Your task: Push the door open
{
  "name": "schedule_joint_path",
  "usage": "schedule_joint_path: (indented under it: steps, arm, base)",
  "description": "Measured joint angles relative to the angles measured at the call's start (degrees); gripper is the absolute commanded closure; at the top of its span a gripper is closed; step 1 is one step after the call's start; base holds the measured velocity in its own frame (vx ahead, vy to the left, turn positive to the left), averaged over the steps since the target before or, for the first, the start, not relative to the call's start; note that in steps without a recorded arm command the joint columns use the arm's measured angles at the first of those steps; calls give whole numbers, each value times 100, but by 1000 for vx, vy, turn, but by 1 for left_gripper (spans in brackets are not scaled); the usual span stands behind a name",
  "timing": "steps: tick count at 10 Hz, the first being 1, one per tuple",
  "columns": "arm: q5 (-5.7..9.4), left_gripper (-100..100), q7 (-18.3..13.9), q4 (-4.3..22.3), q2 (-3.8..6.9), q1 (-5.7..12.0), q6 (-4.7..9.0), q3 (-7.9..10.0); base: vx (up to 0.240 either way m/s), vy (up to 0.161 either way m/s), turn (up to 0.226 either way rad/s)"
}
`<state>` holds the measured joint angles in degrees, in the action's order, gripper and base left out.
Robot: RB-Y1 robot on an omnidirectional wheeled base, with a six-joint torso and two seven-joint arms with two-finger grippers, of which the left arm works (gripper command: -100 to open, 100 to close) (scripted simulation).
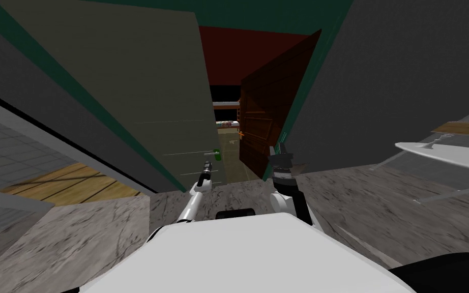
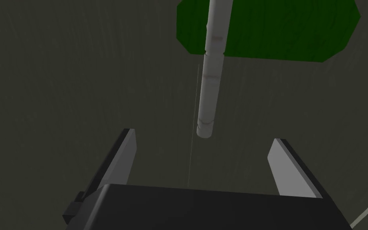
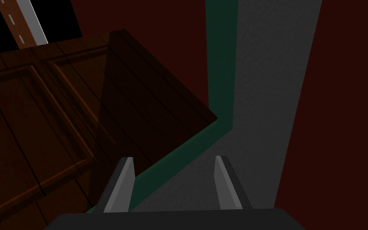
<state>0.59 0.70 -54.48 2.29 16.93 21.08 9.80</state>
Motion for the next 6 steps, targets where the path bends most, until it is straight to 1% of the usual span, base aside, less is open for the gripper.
schedule_joint_path:
  steps: [1,2,3,4,6]
  arm:
    - [2,-100,5,96,-13,58,-20,6]
    - [4,-100,16,209,-34,127,-34,19]
    - [4,-100,19,223,-36,134,-35,21]
    - [10,-100,13,251,11,141,-21,29]
    - [16,-100,13,244,63,134,-16,46]
  base:
    - [-36,112,-104]
    - [-16,50,-25]
    - [106,13,-18]
    - [179,0,-25]
    - [203,26,-21]
